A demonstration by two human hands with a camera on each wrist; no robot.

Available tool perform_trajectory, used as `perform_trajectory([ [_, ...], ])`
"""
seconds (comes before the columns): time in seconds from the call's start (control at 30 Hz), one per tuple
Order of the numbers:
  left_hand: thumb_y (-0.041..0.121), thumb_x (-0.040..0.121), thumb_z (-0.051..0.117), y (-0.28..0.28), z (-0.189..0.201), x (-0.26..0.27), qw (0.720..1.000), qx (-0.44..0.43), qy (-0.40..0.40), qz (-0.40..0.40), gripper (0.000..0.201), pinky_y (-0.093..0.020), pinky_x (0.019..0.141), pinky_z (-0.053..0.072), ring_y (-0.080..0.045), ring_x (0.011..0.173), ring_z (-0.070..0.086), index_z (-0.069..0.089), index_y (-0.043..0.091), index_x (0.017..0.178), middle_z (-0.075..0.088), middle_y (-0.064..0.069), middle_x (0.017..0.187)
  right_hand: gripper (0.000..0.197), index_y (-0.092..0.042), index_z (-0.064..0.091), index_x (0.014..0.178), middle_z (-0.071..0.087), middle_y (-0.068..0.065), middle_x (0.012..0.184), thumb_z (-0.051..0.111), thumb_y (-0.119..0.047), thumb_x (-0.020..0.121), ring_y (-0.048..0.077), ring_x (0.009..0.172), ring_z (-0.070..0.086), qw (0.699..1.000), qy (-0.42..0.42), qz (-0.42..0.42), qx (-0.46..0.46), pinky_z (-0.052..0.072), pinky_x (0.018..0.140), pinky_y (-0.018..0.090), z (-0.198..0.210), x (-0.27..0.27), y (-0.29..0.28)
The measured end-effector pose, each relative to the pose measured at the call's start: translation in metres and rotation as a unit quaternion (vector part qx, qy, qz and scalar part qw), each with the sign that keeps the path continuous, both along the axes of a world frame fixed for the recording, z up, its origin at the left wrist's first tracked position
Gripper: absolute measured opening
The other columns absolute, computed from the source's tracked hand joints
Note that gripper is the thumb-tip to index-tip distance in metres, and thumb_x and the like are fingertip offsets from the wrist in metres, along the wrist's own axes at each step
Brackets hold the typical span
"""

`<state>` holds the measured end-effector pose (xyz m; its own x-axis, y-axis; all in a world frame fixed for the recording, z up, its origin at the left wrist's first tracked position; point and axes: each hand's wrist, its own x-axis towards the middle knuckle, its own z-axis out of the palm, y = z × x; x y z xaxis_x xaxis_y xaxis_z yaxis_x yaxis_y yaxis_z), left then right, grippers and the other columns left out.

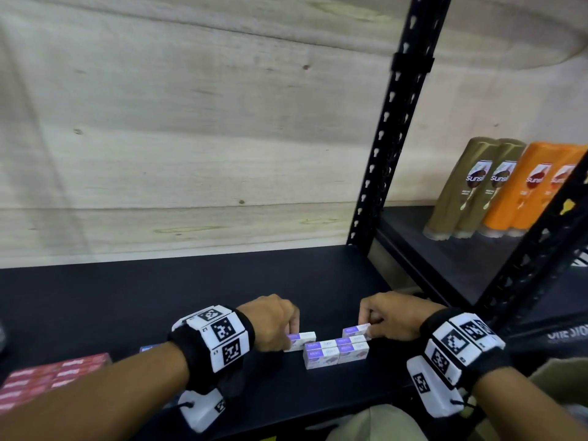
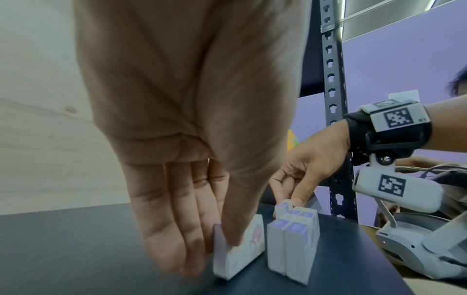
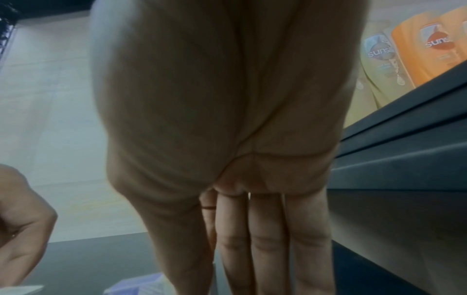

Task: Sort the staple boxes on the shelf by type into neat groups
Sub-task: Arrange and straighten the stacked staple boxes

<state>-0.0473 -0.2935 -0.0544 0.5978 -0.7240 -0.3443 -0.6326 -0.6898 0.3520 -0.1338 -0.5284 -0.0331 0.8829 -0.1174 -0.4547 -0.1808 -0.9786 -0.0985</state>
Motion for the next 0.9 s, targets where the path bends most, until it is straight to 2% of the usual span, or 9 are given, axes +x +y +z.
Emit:
perform_trajectory([
  [0.1,0.023,0.087,0.068,0.0,0.003,0.0,1.0,0.013,0.01,-0.017,0.022,-0.027,0.081,0.054,-0.01,0.088,0.062,0.064,0.024,0.108,0.068,0.009,0.105,0.011,-0.034,0.064,0.096,0.071,-0.015,0.094,0.069,-0.038,0.088,0.001,0.094,0.063,1.0,0.011,-0.007,0.015,0.05,0.096,0.036,0.001,0.0,0.001],
  [0.23,0.023,0.09,0.064,0.001,0.01,0.001,0.996,0.07,-0.013,-0.059,0.026,-0.022,0.074,0.045,-0.009,0.087,0.054,0.063,0.026,0.116,0.062,0.006,0.113,0.012,-0.032,0.066,0.102,0.074,-0.016,0.097,0.065,-0.032,0.089,0.0,0.094,0.065,0.997,0.031,-0.027,0.061,0.05,0.098,0.031,0.002,0.0,-0.001],
  [0.33,0.023,0.095,0.056,0.0,0.015,0.003,0.993,0.088,-0.017,-0.081,0.025,-0.024,0.078,0.044,-0.01,0.089,0.053,0.062,0.026,0.119,0.057,0.009,0.107,0.013,-0.029,0.068,0.104,0.075,-0.015,0.096,0.061,-0.025,0.093,0.001,0.094,0.066,0.996,0.039,-0.017,0.073,0.049,0.099,0.03,0.003,0.001,-0.002],
  [0.43,0.024,0.097,0.053,-0.001,0.017,0.004,0.99,0.1,-0.02,-0.098,0.024,-0.023,0.075,0.04,-0.009,0.086,0.051,0.061,0.027,0.119,0.055,0.01,0.104,0.013,-0.028,0.069,0.104,0.076,-0.012,0.097,0.061,-0.023,0.095,0.004,0.096,0.068,0.997,0.037,-0.009,0.073,0.049,0.099,0.031,0.0,0.003,-0.005],
  [0.63,0.024,0.098,0.049,-0.001,0.015,0.007,0.989,0.094,-0.016,-0.115,0.025,-0.026,0.081,0.045,-0.01,0.088,0.054,0.061,0.028,0.119,0.058,0.011,0.099,0.015,-0.03,0.07,0.099,0.075,-0.015,0.094,0.059,-0.021,0.095,0.002,0.094,0.067,0.996,0.029,-0.01,0.079,0.05,0.098,0.031,-0.003,0.004,-0.009],
  [0.77,0.025,0.098,0.049,-0.003,0.018,0.008,0.987,0.092,-0.007,-0.13,0.024,-0.026,0.081,0.044,-0.009,0.087,0.053,0.06,0.03,0.119,0.058,0.014,0.094,0.016,-0.033,0.07,0.096,0.075,-0.014,0.095,0.058,-0.023,0.094,0.004,0.093,0.067,0.997,0.027,-0.011,0.071,0.05,0.098,0.035,-0.005,0.005,-0.01],
  [0.9,0.026,0.099,0.049,-0.008,0.02,0.007,0.987,0.094,-0.007,-0.131,0.024,-0.03,0.086,0.049,-0.011,0.087,0.056,0.059,0.031,0.12,0.058,0.012,0.094,0.016,-0.036,0.07,0.098,0.074,-0.021,0.094,0.058,-0.026,0.094,-0.001,0.095,0.066,0.997,0.029,-0.007,0.074,0.048,0.101,0.037,-0.005,0.007,-0.009],
])
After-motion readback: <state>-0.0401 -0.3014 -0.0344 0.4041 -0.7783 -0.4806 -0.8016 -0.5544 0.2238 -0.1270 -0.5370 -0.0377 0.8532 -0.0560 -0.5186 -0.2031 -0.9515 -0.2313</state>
